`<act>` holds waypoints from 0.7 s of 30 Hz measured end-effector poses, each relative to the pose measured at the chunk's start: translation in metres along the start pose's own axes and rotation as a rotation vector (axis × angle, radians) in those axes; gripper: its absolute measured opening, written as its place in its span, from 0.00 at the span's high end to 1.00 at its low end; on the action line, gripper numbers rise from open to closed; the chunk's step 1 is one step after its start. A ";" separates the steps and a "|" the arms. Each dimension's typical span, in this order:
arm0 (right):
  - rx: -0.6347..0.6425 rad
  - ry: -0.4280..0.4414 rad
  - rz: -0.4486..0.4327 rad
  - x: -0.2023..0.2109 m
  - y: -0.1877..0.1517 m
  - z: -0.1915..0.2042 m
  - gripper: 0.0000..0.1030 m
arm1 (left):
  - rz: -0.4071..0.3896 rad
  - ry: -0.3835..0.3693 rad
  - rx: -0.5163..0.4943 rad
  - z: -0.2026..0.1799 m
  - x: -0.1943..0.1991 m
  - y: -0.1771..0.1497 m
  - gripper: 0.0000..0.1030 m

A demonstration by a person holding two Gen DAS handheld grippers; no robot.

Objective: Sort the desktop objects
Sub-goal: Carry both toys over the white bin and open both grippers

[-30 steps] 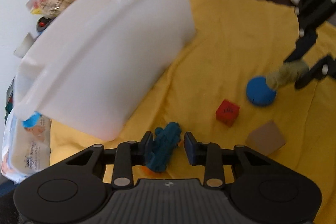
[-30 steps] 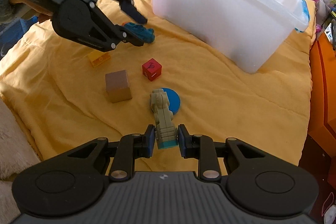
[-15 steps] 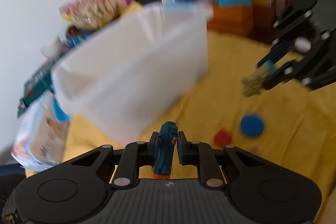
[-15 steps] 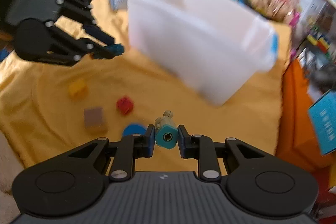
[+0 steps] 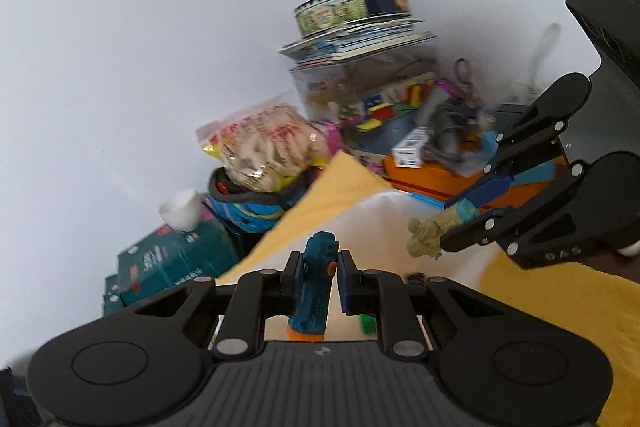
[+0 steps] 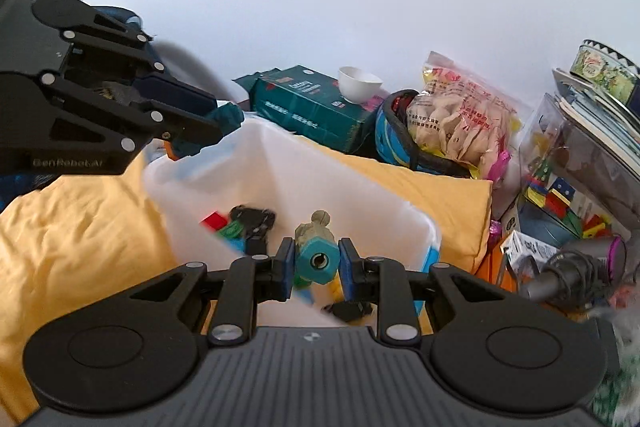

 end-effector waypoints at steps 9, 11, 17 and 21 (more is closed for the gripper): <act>-0.045 -0.047 0.102 -0.067 -0.010 -0.014 0.74 | 0.173 -0.046 0.092 -0.002 -0.086 -0.048 0.77; -0.058 -0.046 0.135 -0.072 -0.019 -0.015 0.70 | 0.210 -0.037 0.105 -0.003 -0.090 -0.060 0.76; -0.055 -0.040 0.100 -0.065 -0.010 -0.016 0.66 | 0.196 -0.009 0.124 0.004 -0.072 -0.058 0.54; -0.066 -0.020 0.057 -0.049 0.005 -0.012 0.63 | 0.156 0.024 0.142 0.008 -0.046 -0.041 0.40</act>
Point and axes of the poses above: each gripper's, at about its wrist camera, not at the fingertips, and x roughly against the way its jaws point, z to its left, y to its top, the point moved 8 cm from there along -x, roughly the way its jaws point, and after that the axes turned 7 degrees about -x, right-handed, at the moved point
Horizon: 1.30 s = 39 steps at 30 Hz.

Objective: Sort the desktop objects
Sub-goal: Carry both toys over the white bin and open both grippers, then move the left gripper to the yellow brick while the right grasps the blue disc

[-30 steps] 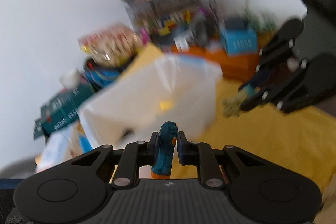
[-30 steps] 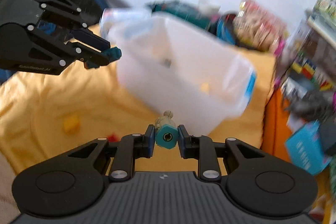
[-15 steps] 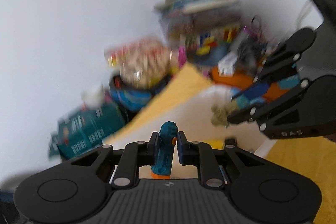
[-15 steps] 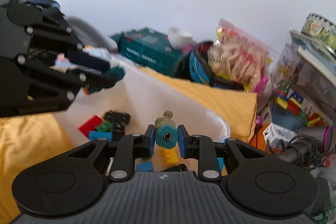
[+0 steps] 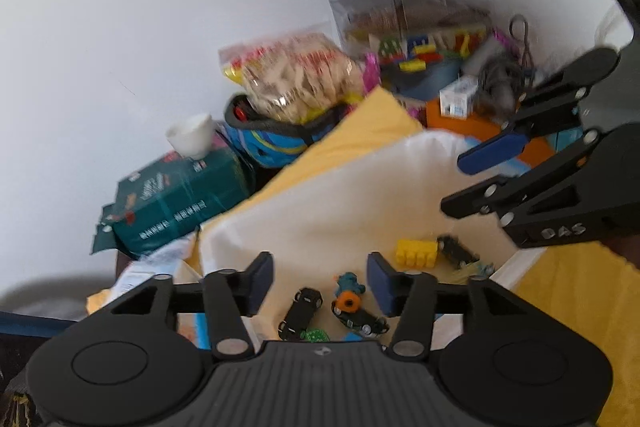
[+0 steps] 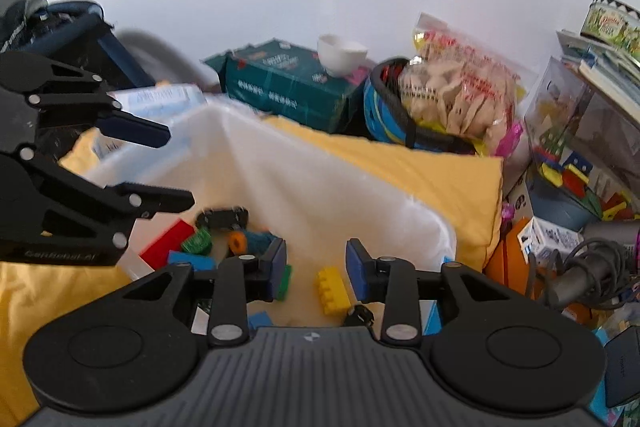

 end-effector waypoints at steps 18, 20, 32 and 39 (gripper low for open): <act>0.073 0.201 0.257 0.038 -0.136 0.049 0.55 | 0.272 -0.148 0.155 -0.080 0.065 -0.127 0.25; 0.091 0.208 0.304 0.035 -0.156 0.055 0.55 | 0.285 -0.185 0.147 -0.094 0.065 -0.132 0.25; 0.089 0.246 0.364 0.018 -0.183 0.071 0.54 | 0.309 -0.255 0.076 -0.136 0.053 -0.139 0.25; 0.088 0.237 0.367 0.014 -0.187 0.075 0.60 | 0.337 -0.268 0.092 -0.143 0.032 -0.144 0.39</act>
Point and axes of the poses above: each gripper's, at about its wrist camera, not at the fingertips, and x roughly against the way its jaws point, z to its left, y to its top, the point moved 8 cm from there along -x, roughly the way its jaws point, and after that the axes turned 7 degrees about -x, right-handed, at the moved point
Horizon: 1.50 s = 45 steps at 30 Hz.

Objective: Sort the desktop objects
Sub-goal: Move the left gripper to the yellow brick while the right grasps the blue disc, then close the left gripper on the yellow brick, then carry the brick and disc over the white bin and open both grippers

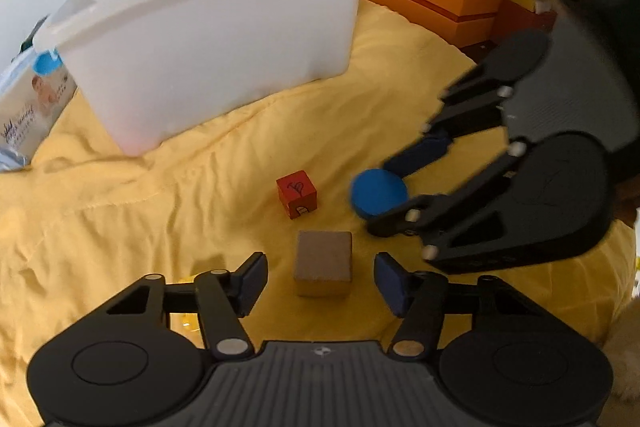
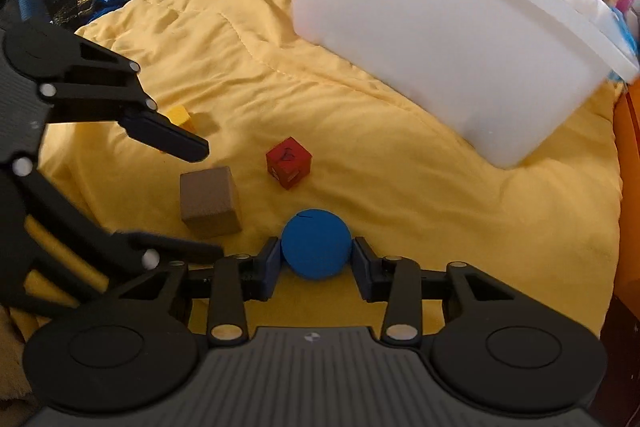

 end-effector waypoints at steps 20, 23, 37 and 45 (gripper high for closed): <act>-0.056 -0.011 0.023 0.008 -0.013 -0.014 0.60 | -0.011 0.163 0.008 0.036 0.024 -0.023 0.39; -0.060 -0.012 0.023 0.008 -0.013 -0.013 0.60 | 0.009 0.139 0.084 0.049 0.011 -0.028 0.42; -0.119 -0.001 0.012 0.008 -0.012 -0.015 0.60 | -0.017 0.072 0.094 0.047 0.021 -0.026 0.75; -0.044 -0.095 -0.147 0.063 0.039 -0.021 0.60 | -0.231 0.122 0.101 0.083 0.083 0.045 0.75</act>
Point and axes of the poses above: each gripper's, at about its wrist camera, not at the fingertips, and x roughly against the way its jaws point, z to its left, y to its top, the point moved 8 cm from there along -x, roughly the way its jaws point, and after that the axes turned 7 degrees about -x, right-handed, at the moved point
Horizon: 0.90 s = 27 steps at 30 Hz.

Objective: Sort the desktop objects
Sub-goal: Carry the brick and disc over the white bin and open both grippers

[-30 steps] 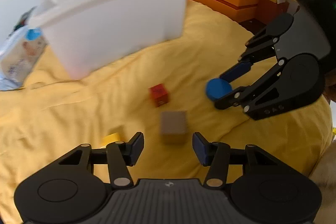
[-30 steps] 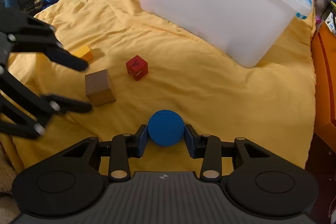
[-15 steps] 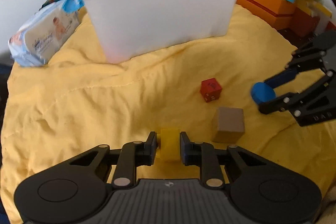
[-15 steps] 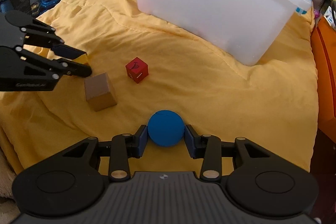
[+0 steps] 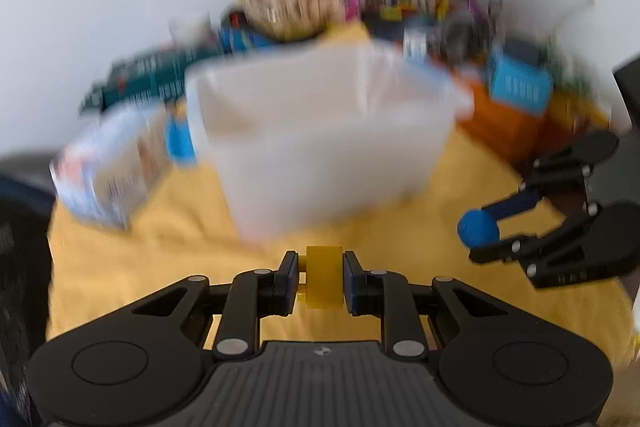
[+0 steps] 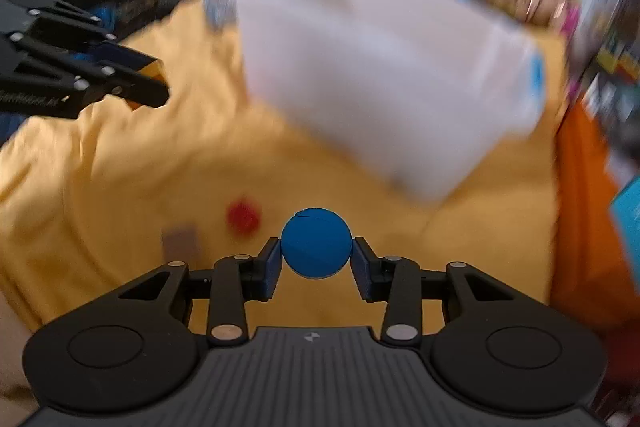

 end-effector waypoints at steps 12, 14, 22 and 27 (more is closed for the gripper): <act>-0.067 -0.109 -0.254 0.009 0.136 -0.058 0.60 | -0.147 0.154 -0.122 0.045 -0.046 0.124 0.75; -0.095 -0.116 -0.242 -0.007 0.144 -0.066 0.60 | -0.132 0.161 -0.114 0.050 -0.063 0.128 0.75; -0.162 -0.114 -0.138 -0.064 0.130 -0.075 0.58 | -0.025 0.115 -0.019 0.062 -0.112 0.100 0.74; -0.155 -0.114 -0.145 -0.060 0.126 -0.074 0.55 | -0.078 0.113 0.033 0.066 -0.098 0.099 0.52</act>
Point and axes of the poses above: each gripper's, at about its wrist camera, not at the fingertips, and x roughly against the way its jaws point, z to its left, y to its top, the point moved 8 cm from there along -x, roughly the way its jaws point, and after that the axes turned 7 degrees about -x, right-handed, at the moved point
